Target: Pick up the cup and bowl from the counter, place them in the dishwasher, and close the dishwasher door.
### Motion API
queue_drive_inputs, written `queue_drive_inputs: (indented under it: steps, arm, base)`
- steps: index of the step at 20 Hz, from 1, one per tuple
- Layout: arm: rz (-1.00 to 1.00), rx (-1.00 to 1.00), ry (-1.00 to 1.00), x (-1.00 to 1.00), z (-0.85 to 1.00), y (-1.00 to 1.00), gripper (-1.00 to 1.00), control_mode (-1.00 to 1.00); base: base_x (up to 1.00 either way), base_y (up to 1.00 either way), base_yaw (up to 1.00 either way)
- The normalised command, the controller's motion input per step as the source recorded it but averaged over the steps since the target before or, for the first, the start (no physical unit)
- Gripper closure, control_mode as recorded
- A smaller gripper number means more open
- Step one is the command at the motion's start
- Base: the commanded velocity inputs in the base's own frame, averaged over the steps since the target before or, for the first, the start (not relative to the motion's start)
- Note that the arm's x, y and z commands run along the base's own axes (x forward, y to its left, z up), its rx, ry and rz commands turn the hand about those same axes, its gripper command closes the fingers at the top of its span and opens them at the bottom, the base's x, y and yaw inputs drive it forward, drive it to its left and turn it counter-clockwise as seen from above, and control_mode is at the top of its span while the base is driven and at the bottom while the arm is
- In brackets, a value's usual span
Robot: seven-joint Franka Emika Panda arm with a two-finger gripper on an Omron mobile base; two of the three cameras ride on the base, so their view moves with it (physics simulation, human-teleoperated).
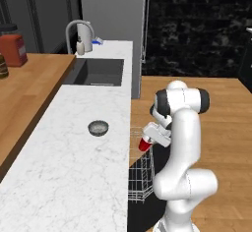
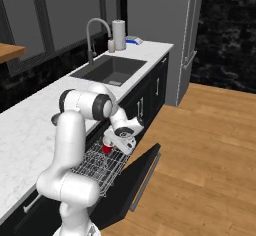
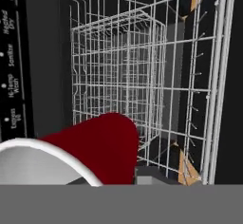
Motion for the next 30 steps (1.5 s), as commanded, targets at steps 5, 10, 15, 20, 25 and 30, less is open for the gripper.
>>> queue_drive_inputs:
  steps: [5, 10, 15, 20, 25, 30]
  arm:
    - [0.0, 0.0, 0.0, 0.48, -0.41, 0.36, 1.0, -1.0]
    - [0.0, 0.0, 0.01, 0.36, -0.62, 0.12, 1.0, -1.0]
    - [0.0, 0.0, 0.0, 0.34, -0.78, 0.04, 1.0, -1.0]
    - [0.0, 0.0, 0.0, 0.28, -0.71, 0.0, 1.0, -1.0]
    - [0.0, -0.06, 0.01, 0.07, -0.86, -0.2, -1.0, -1.0]
    - [0.0, -0.09, 0.0, 0.0, -1.0, -0.45, -1.0, -1.0]
  base:
    - [0.0, 0.0, 0.0]
    - [0.0, 0.0, 0.0]
    - [0.0, 0.0, 0.0]
    - [0.0, 0.0, 0.0]
    - [0.0, 0.0, 0.0]
    - [0.0, 0.0, 0.0]
